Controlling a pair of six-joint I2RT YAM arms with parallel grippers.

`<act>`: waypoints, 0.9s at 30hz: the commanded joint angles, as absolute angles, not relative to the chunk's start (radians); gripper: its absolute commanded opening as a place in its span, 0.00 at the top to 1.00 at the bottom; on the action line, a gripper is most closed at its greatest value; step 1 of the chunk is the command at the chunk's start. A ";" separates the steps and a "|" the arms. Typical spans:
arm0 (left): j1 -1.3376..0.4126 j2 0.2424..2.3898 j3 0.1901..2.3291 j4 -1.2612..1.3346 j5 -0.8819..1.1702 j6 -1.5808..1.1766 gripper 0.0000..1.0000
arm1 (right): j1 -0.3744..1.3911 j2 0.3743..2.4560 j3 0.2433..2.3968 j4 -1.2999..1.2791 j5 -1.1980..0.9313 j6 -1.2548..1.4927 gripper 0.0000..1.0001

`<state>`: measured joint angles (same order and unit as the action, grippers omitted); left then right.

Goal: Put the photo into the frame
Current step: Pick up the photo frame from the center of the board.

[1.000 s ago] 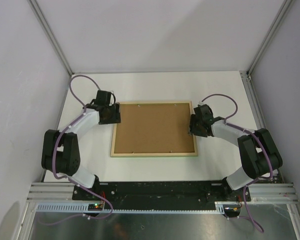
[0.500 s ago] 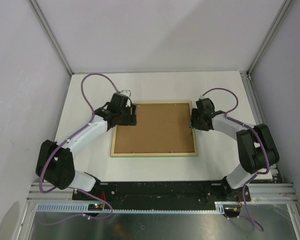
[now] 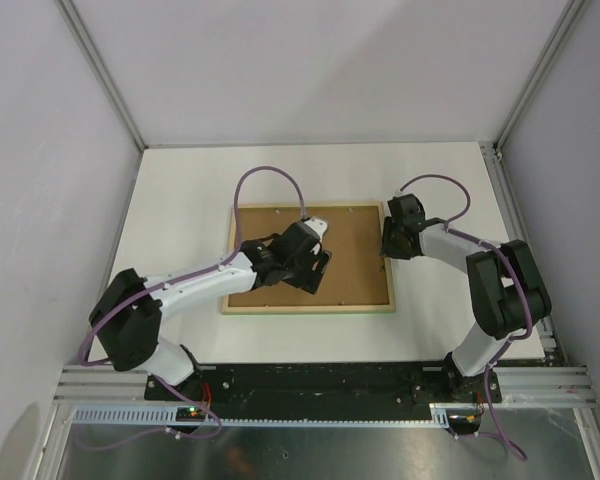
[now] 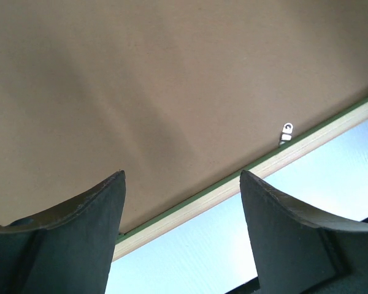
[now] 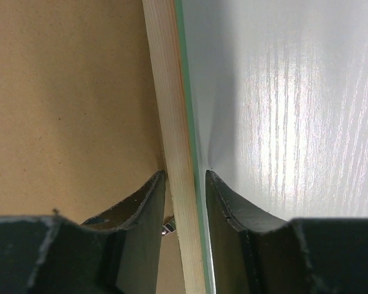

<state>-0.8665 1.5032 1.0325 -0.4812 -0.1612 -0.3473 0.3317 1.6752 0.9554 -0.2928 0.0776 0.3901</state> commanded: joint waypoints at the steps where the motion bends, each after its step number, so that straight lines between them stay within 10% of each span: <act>1: -0.895 1.496 1.087 -0.448 -0.179 -0.307 0.21 | 0.338 1.697 0.977 -0.312 0.093 0.382 0.65; 9: -1.038 1.490 1.072 -0.420 -0.207 -0.199 0.16 | 0.336 1.675 0.995 -0.350 0.111 0.391 0.98; 27: -1.496 1.661 1.019 -0.140 -0.724 0.079 0.05 | 0.369 1.566 1.177 -0.637 0.102 0.413 1.00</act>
<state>-1.4681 1.6146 1.0283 -0.2539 -0.5446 -0.0189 0.3630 1.6295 1.1065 -0.5819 0.1093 0.3927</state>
